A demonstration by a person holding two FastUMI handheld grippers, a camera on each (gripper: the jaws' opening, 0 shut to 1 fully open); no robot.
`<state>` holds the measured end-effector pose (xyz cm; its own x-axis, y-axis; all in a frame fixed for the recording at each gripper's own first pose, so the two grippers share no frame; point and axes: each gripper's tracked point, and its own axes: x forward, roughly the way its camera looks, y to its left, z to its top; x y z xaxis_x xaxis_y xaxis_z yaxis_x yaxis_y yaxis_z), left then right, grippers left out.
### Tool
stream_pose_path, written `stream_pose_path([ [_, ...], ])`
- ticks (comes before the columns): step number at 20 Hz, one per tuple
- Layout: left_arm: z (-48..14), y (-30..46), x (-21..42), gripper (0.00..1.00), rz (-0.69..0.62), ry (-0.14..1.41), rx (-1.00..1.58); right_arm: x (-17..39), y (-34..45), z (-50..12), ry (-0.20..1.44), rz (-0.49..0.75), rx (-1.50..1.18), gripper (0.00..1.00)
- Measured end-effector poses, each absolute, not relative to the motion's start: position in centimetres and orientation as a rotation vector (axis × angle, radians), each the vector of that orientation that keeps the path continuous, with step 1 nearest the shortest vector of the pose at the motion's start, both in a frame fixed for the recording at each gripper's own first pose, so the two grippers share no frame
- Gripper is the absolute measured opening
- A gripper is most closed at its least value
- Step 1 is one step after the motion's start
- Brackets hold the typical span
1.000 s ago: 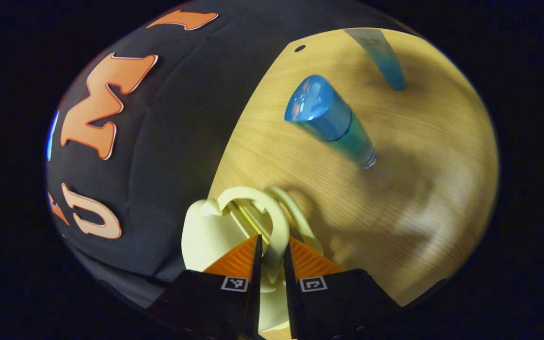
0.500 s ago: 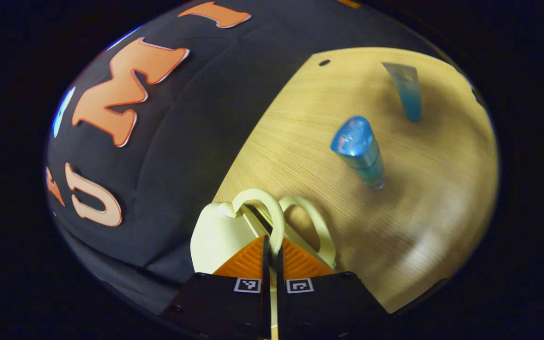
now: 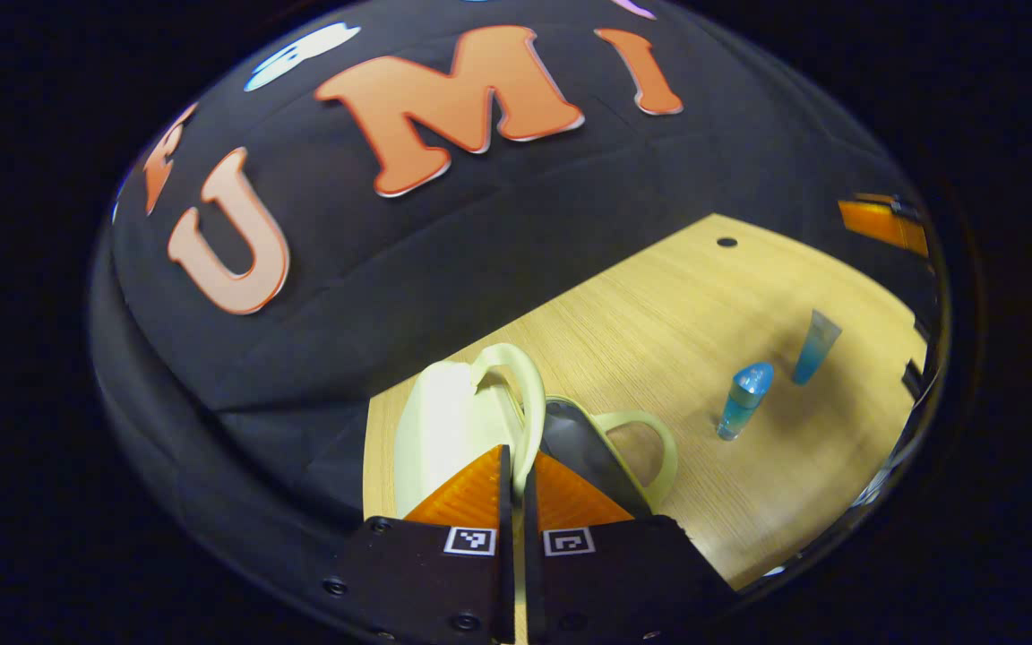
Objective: First open the suitcase, pack the skin care products into it, and then close the suitcase.
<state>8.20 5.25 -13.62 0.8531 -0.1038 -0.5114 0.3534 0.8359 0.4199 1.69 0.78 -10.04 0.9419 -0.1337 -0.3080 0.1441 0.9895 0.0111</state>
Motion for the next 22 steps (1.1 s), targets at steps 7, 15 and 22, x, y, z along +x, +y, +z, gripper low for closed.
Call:
stream_pose_path([
  [7, -9.5, 16.2, 8.5, 0.05, -0.244, 0.435, 0.322, 0.5, 7.2, -7.5, 0.253, -0.134, 0.101, 0.95],
  [15, -10.2, 29.9, 9.1, 0.04, -0.171, 0.43, 0.127, -0.9, 12.7, -6.2, 0.243, -0.13, 0.14, 0.95],
  [22, -16.7, 39.3, 9.6, 0.02, -0.078, 0.498, -0.039, -0.5, 16.4, -6.7, 0.283, -0.099, 0.193, 0.95],
])
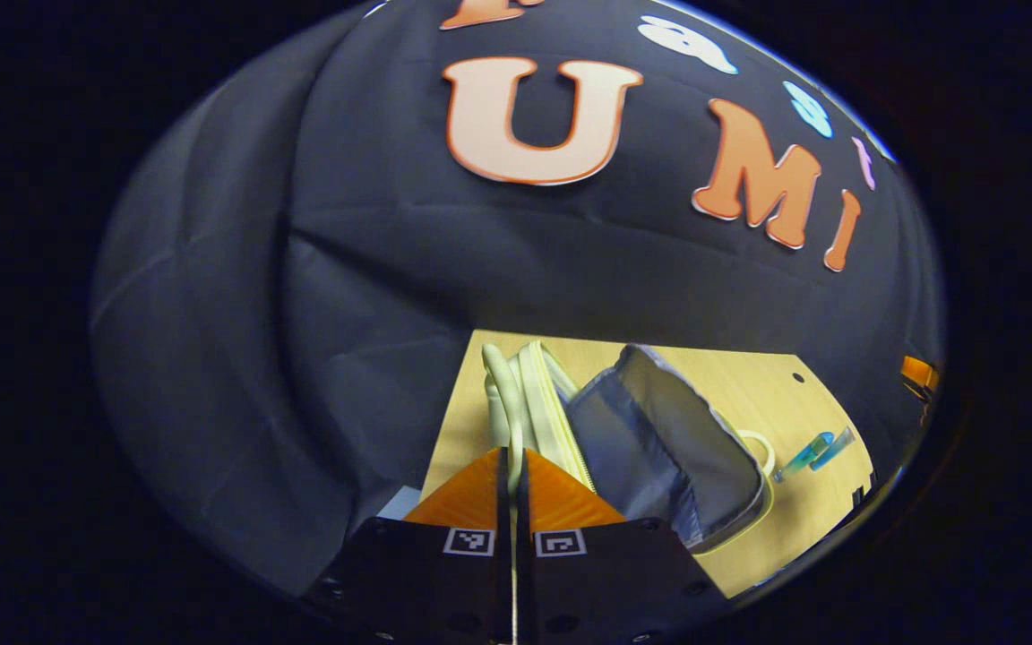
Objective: First open the suitcase, pack the skin care products into it, and then close the suitcase.
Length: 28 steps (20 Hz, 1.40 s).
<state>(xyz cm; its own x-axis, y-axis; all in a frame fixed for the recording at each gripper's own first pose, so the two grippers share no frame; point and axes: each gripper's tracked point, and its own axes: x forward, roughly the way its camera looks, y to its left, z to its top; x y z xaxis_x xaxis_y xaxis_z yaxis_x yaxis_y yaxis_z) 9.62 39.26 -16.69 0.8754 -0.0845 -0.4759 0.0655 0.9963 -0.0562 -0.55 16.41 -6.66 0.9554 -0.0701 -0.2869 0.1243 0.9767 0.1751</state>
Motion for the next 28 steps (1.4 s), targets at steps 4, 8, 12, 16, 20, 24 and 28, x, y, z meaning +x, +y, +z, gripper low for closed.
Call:
stream_pose_path([
  [4, -21.6, 43.1, 9.7, 0.02, -0.074, 0.544, -0.133, -0.2, 17.1, -6.9, 0.307, -0.107, 0.178, 0.95],
  [8, -26.5, 45.4, 10.4, 0.02, -0.065, 0.614, -0.163, -0.1, 17.8, -7.3, 0.327, -0.108, 0.166, 0.95],
  [12, -30.2, 47.6, 11.2, 0.07, -0.022, 0.686, -0.114, -0.2, 18.2, -8.0, 0.354, -0.118, 0.164, 0.95],
  [16, -31.7, 49.2, 12.2, 0.3, 0.042, 0.733, -0.034, -0.3, 17.3, -8.6, 0.367, -0.139, 0.146, 0.95],
  [20, -26.6, 47.8, 13.1, 0.84, 0.04, 0.627, 0.065, -0.3, 15.9, -8.9, 0.371, -0.155, 0.135, 0.95],
  [24, -19.5, 42.6, 12.5, 0.98, 0.027, 0.494, 0.171, 0.1, 14.2, -9.0, 0.364, -0.149, 0.12, 0.95],
  [28, -14.2, 32.4, 11.3, 0.97, -0.065, 0.375, 0.149, 0.0, 11.3, -9.6, 0.361, -0.149, 0.078, 0.95],
])
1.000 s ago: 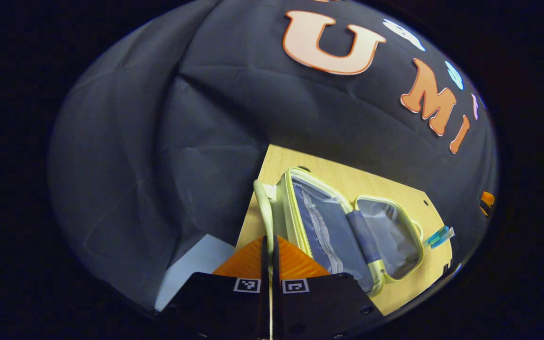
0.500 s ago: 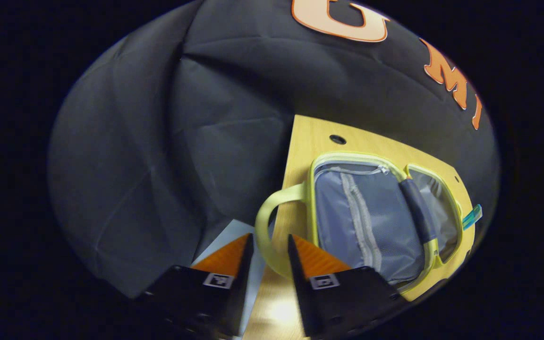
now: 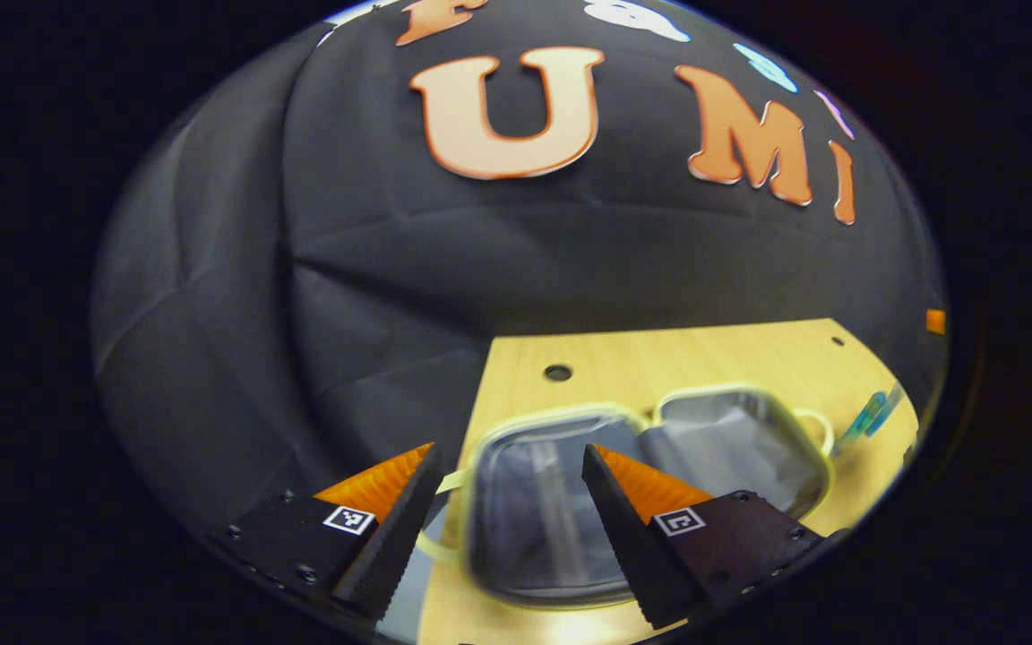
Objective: First open the suitcase, pack the skin care products into it, and then close the suitcase.
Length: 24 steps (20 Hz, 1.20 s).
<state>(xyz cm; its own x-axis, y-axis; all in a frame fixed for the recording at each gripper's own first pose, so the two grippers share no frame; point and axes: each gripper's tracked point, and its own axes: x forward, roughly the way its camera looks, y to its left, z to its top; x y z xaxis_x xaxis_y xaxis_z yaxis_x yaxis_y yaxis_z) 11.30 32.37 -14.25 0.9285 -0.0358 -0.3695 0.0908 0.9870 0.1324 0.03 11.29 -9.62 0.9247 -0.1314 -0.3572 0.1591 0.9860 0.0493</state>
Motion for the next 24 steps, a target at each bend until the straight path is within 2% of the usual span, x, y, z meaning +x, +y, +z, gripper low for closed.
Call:
stream_pose_path([
  [5, -10.4, 18.2, 8.9, 0.97, -0.219, 0.267, 0.087, -0.2, 7.1, -11.4, 0.397, -0.133, 0.047, 0.95],
  [10, -13.6, 3.5, 6.4, 0.97, -0.415, 0.286, 0.033, -0.5, 3.3, -12.5, 0.416, -0.117, 0.052, 0.95],
  [15, -16.8, -6.1, 6.0, 0.97, -0.472, 0.335, 0.05, -0.8, 0.1, -14.5, 0.45, -0.087, 0.027, 0.95],
  [24, -20.8, -15.2, 6.9, 0.97, -0.498, 0.314, 0.083, -0.4, -1.1, -18.4, 0.503, -0.021, 0.007, 0.95],
])
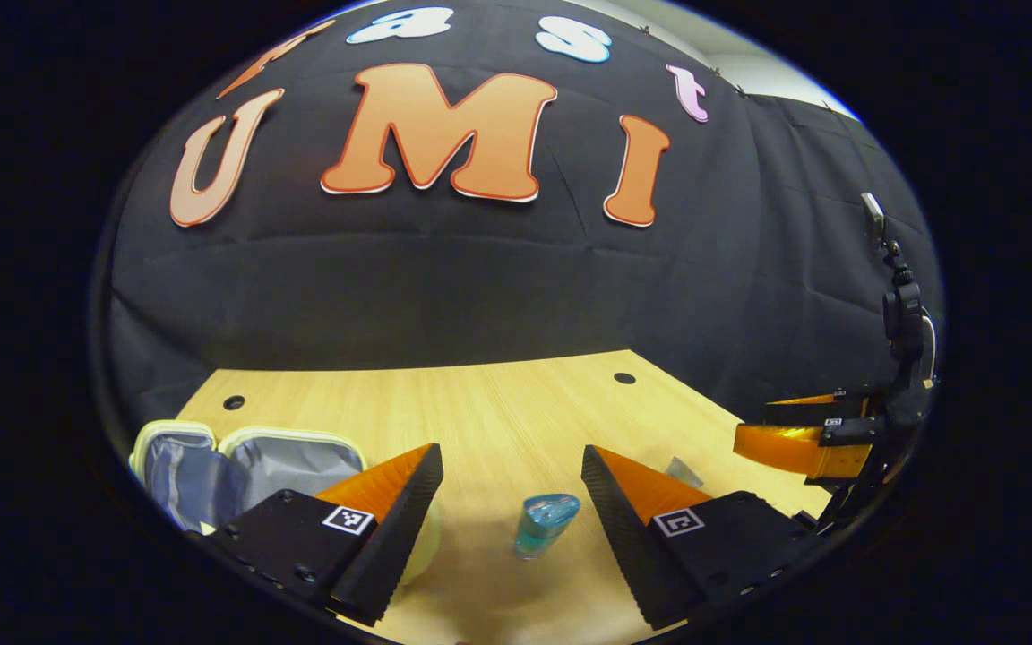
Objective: First open the suitcase, pack the skin care products into it, and then close the suitcase.
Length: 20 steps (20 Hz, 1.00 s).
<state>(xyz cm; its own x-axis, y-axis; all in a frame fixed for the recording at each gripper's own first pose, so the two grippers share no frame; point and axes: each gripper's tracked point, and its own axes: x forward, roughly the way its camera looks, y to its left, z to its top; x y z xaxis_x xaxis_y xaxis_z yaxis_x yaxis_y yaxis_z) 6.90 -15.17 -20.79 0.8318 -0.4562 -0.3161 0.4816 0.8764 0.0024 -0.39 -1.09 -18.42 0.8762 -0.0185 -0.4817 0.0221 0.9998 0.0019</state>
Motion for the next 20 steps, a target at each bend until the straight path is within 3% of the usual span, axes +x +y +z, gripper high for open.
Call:
stream_pose_path([
  [9, -29.9, -17.8, 9.7, 1.0, -0.46, 0.375, 0.112, -1.1, -4.4, -21.5, 0.561, -0.042, 0.0, 0.95],
  [16, -34.1, -17.4, 10.1, 0.95, -0.394, 0.429, 0.102, -2.1, -5.3, -23.3, 0.607, -0.058, -0.002, 0.95],
  [17, -34.5, -17.4, 9.9, 0.92, -0.395, 0.445, 0.102, -2.2, -5.2, -23.6, 0.612, -0.054, -0.005, 0.96],
  [19, -35.1, -17.6, 9.9, 0.67, -0.391, 0.461, 0.075, -2.4, -5.0, -24.1, 0.618, -0.052, -0.012, 0.95],
  [20, -35.4, -17.7, 9.8, 0.67, -0.39, 0.471, 0.062, -2.4, -4.9, -24.3, 0.619, -0.051, -0.009, 0.95],
])
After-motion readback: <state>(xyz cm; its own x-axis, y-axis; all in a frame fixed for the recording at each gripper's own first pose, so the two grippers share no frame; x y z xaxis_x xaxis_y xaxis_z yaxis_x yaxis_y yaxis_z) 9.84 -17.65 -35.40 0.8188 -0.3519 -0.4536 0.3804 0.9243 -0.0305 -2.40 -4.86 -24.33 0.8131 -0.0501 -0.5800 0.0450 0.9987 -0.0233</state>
